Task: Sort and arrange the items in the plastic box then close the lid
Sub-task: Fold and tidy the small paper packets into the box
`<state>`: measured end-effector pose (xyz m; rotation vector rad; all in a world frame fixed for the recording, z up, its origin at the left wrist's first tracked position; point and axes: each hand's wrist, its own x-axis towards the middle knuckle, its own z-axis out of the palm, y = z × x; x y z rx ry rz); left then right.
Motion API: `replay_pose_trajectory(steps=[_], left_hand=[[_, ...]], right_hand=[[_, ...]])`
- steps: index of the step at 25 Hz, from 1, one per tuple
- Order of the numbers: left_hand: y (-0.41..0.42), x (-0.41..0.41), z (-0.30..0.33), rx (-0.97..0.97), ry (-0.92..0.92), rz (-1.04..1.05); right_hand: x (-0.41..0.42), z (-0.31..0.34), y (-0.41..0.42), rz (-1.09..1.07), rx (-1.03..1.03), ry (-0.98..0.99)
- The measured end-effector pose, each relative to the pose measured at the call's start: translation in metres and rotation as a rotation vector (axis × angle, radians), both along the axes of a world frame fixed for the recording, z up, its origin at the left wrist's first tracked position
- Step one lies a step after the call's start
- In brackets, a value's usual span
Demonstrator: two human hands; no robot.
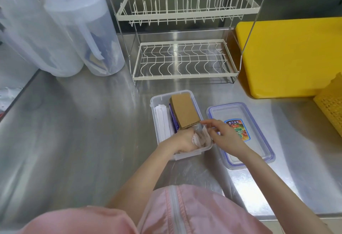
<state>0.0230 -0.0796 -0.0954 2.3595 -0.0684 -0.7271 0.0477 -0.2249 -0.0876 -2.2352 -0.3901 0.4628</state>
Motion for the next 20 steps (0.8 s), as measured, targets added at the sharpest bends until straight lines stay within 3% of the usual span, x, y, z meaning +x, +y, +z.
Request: replay_pose_trajectory(steps=[10, 15, 20], left_hand=[[0.004, -0.013, 0.005, -0.174, -0.083, 0.095], [0.008, -0.019, 0.006, -0.233, -0.100, 0.236], [0.011, -0.025, 0.005, -0.248, -0.111, 0.317]], right_hand=[[-0.013, 0.005, -0.003, -0.082, 0.172, 0.101], [-0.019, 0.002, -0.002, -0.112, 0.087, -0.037], [-0.019, 0.003, 0.000, -0.153, 0.072, -0.050]])
